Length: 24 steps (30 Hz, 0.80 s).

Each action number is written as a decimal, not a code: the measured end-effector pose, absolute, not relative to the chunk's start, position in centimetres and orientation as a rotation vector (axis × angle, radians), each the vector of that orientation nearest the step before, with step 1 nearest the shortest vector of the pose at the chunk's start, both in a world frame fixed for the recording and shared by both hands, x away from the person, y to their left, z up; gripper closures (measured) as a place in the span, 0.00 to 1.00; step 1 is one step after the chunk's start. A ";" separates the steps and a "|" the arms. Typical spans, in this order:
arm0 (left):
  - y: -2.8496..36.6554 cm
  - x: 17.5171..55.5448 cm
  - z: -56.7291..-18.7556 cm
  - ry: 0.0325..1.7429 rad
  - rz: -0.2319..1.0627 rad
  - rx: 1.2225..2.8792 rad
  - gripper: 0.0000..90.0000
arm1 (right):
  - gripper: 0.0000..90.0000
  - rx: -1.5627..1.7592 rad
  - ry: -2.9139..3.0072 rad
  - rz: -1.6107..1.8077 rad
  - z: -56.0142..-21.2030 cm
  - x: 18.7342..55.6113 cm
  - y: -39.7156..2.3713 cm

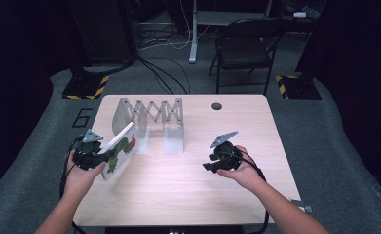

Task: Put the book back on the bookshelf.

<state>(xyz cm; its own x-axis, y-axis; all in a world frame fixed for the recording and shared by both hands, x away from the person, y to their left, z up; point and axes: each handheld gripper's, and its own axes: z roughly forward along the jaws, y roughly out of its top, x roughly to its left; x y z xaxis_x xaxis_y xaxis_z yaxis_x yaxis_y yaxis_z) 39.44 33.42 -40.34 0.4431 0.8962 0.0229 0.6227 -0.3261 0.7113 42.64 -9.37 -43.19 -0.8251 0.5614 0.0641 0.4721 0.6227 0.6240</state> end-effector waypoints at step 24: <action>32.1 41.2 -40.3 1.328 0.603 2.021 0.84 | 0.59 0.868 2.709 0.978 -43.5 42.7 -9.7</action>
<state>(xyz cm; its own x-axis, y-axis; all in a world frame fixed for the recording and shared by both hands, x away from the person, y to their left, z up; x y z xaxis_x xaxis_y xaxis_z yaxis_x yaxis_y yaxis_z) 41.24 32.09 -40.30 0.3846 0.9226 0.0300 0.6302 -0.2862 0.7218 42.69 -9.74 -43.53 -0.8254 0.5607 0.0666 0.4738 0.6237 0.6217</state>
